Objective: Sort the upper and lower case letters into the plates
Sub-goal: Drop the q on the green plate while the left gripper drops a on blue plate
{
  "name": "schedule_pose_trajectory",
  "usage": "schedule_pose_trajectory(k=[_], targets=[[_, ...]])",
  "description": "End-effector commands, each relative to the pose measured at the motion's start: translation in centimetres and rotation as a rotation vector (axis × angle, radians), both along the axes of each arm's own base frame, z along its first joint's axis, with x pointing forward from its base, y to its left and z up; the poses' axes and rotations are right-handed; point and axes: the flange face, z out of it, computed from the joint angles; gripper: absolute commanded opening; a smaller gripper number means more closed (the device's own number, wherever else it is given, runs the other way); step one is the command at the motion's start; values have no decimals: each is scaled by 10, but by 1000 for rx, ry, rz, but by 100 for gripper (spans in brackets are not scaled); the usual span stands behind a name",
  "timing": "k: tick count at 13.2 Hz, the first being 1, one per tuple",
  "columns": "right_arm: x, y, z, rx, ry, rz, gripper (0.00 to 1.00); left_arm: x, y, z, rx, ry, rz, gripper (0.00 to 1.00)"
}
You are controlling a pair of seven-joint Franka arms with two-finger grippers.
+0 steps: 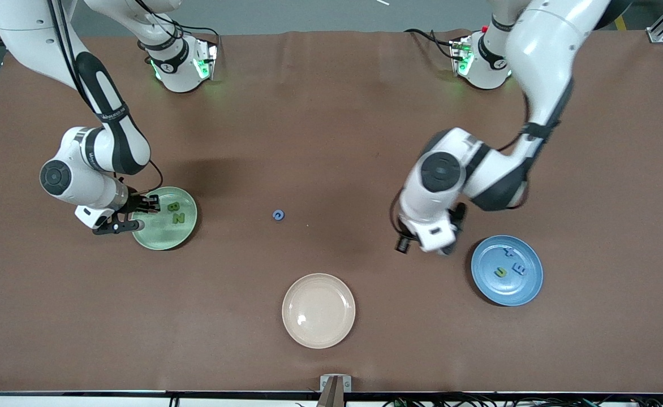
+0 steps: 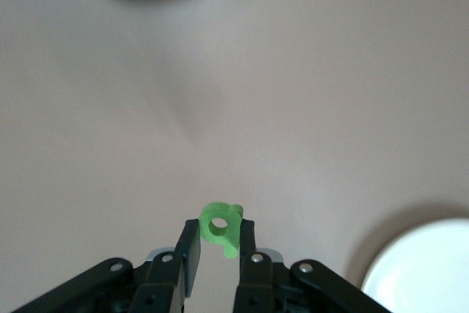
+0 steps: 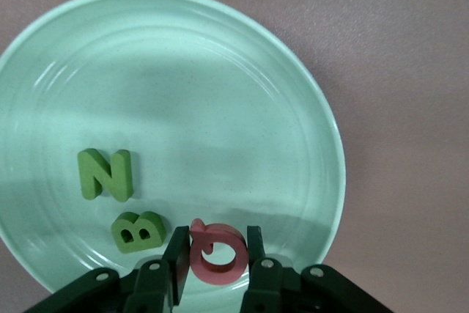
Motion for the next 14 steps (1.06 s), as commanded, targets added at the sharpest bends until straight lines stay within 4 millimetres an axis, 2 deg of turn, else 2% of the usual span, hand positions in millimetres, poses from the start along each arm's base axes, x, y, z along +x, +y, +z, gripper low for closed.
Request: schedule_pose_trajectory(k=[1, 2, 4, 5, 7, 9, 10, 11, 12, 13, 14], targets=[[-4, -1, -1, -1, -4, 0, 57, 18, 62, -2, 13, 22, -77, 0], [-3, 0, 0, -1, -2, -8, 100, 26, 88, -8, 17, 34, -105, 0], [0, 4, 7, 0, -4, -20, 100, 38, 132, -22, 19, 57, -142, 0], [3, 15, 15, -2, 5, -46, 100, 39, 150, -32, 19, 75, -159, 0], [14, 48, 37, -14, 35, -97, 100, 43, 185, -52, 15, 107, -187, 0], [17, 87, 45, -25, 31, -147, 100, 46, 212, -70, 2, 130, -177, 3], [15, 110, 45, -28, 26, -167, 100, 48, 224, -81, -3, 137, -163, 11], [16, 131, 45, -23, 15, -207, 100, 49, 237, -90, -2, 146, -150, 36], [13, 157, 46, -17, -4, -229, 100, 50, 247, -95, -5, 145, -137, 75], [10, 184, 46, -14, -29, -253, 100, 51, 252, -93, -6, 143, -128, 97], [7, 204, 42, -17, -47, -283, 100, 50, 253, -90, -1, 144, -129, 100]])
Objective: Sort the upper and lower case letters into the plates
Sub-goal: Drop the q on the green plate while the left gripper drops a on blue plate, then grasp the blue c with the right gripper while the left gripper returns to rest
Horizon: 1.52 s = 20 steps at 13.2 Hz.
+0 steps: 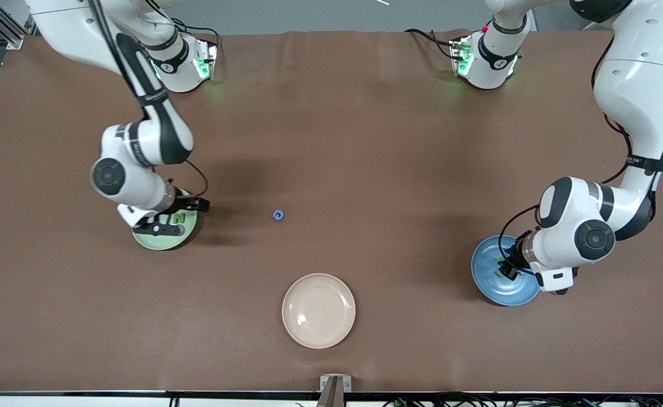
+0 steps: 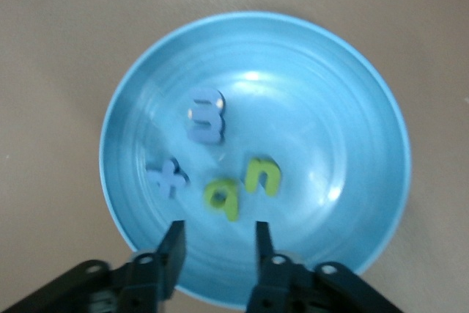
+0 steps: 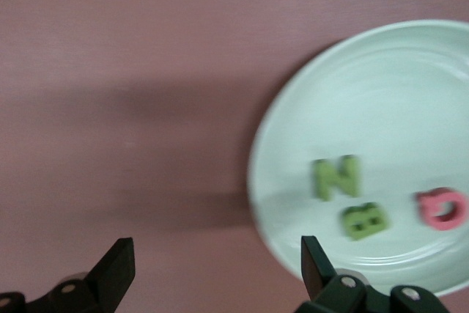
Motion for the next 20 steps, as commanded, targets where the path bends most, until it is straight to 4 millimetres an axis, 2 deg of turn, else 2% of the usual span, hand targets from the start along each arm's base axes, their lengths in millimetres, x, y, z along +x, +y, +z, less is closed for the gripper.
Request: schedule_pose_trajectory(k=[1, 3, 7, 9, 12, 15, 16, 17, 18, 19, 20], targets=[[-11, 51, -10, -3, -43, -86, 100, 2, -3, 16, 5, -22, -9, 100], [-15, 87, -30, -8, -69, -134, 100, 3, -15, 49, 20, -66, -44, 100], [-15, 151, -49, -11, -89, -202, 100, 0, -21, 150, 57, -154, -327, 100], [-15, 174, -54, -7, -95, -222, 100, -10, -15, 205, 95, -158, -455, 100], [-21, 199, -63, -5, -106, -221, 93, -33, -9, 271, 136, -151, -610, 100], [-25, 205, -76, -4, -120, -205, 81, -49, 2, 322, 120, -101, -688, 100], [-26, 206, -77, -6, -120, -202, 76, -57, 8, 344, 91, -127, -722, 100], [-26, 206, -77, -6, -120, -201, 69, -64, 14, 358, 65, -146, -747, 100], [-26, 206, -77, -7, -121, -200, 60, -76, 24, 376, 71, -149, -760, 100], [-26, 206, -77, -7, -121, -200, 48, -86, 22, 383, 56, -127, -794, 100], [-25, 205, -77, -9, -121, -199, 34, -97, 31, 393, 33, -120, -808, 100]])
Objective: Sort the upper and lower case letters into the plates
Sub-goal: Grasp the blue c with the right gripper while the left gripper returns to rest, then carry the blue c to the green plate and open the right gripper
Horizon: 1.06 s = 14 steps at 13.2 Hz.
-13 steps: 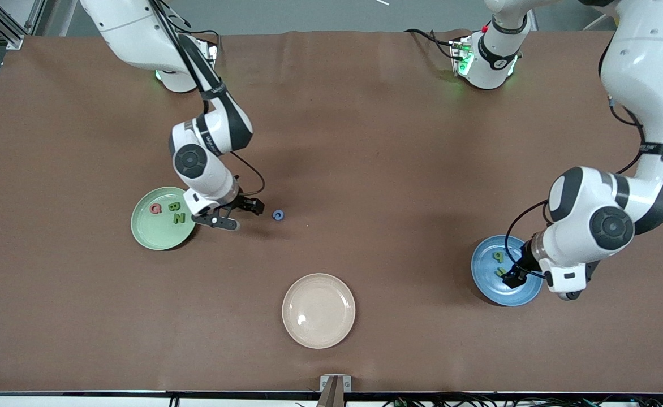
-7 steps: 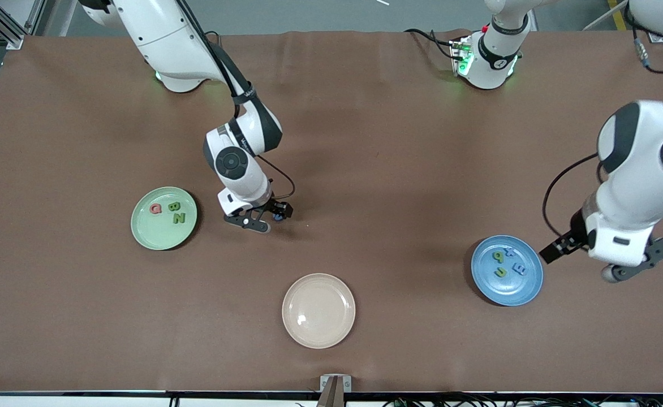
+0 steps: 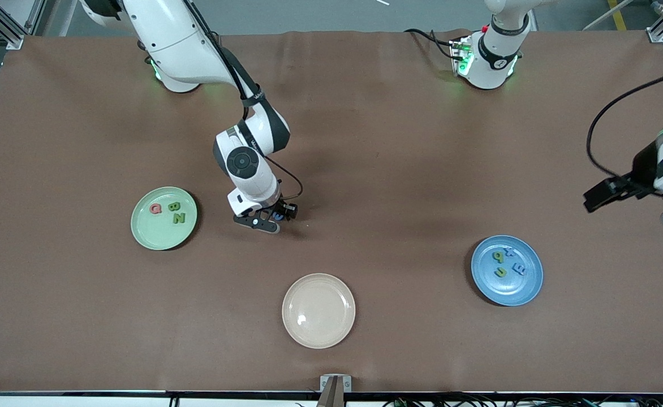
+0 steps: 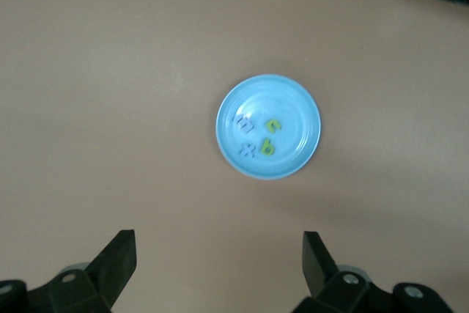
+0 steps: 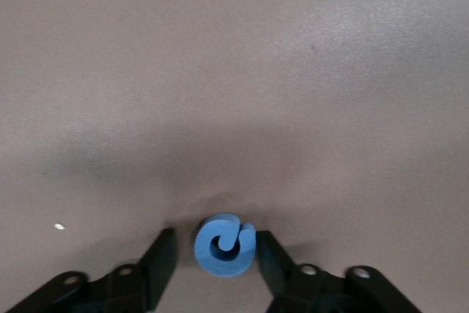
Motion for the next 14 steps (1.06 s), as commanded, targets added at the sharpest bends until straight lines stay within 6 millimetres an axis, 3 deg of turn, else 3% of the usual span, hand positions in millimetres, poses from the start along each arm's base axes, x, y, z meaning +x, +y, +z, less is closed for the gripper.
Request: schedule_pose_trajectory(k=[1, 2, 3, 6, 7, 11, 14], targets=[[-1, -2, -10, -13, 7, -13, 20, -34, 14, 26, -52, 39, -70, 100], [0, -4, -10, -15, 8, -15, 8, -47, 26, 31, -64, 42, -91, 100], [4, -6, -6, -13, 7, -19, 1, -58, 30, 33, -63, 46, -100, 100], [18, -24, 7, -31, 18, -23, 0, -72, 22, 38, -62, 50, -109, 100], [25, -34, 26, -38, 20, 7, 0, -72, 20, 39, -60, 50, -112, 100], [58, -133, 81, -66, 108, 148, 0, -72, 14, 40, -58, 40, -124, 100], [72, -220, 100, -53, 144, 243, 0, -69, 7, 40, -58, 26, -137, 100]])
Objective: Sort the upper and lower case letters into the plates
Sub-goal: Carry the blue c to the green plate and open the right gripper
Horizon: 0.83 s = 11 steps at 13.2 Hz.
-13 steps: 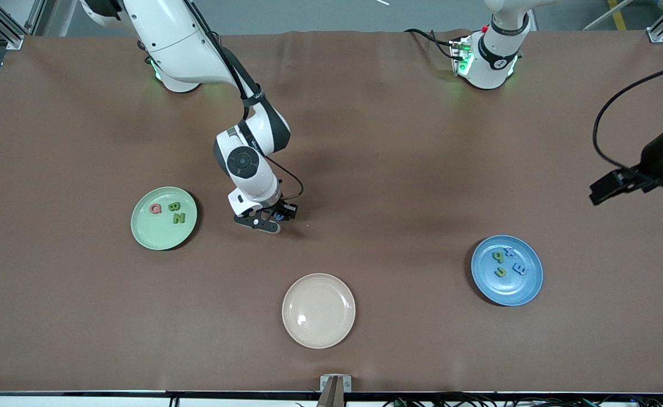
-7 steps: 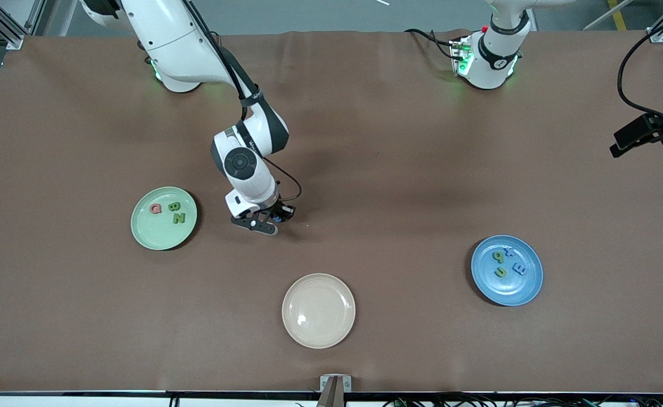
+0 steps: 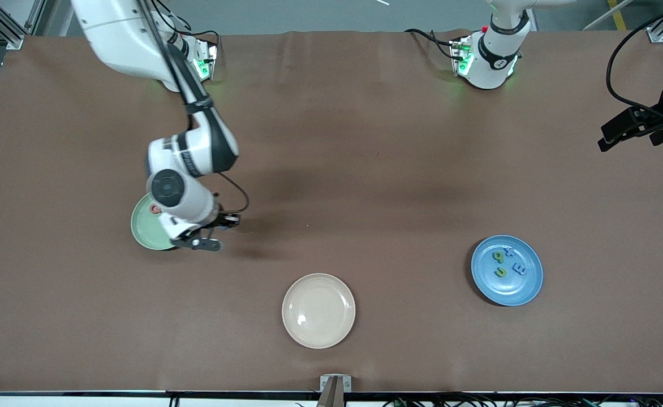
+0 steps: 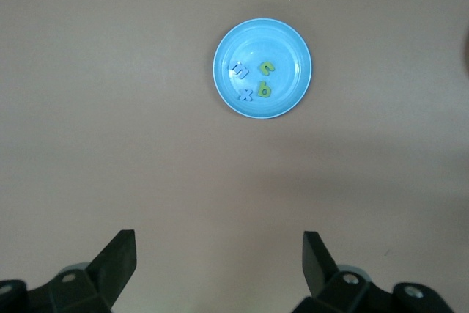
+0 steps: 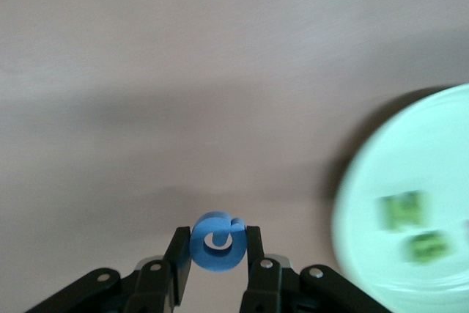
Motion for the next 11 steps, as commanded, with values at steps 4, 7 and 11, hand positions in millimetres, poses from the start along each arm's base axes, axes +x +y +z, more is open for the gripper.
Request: schedule_pose_trajectory(k=[4, 7, 11], targets=[[-10, -131, -11, 29, 39, 115, 0, -4, -4, 3, -11, -20, -17, 100], [-21, -172, -35, 32, 1, 137, 0, -3, -4, 2, -11, -18, -17, 100], [-25, -173, -52, 27, 7, 138, 1, -3, -5, 3, -12, -20, -17, 100]])
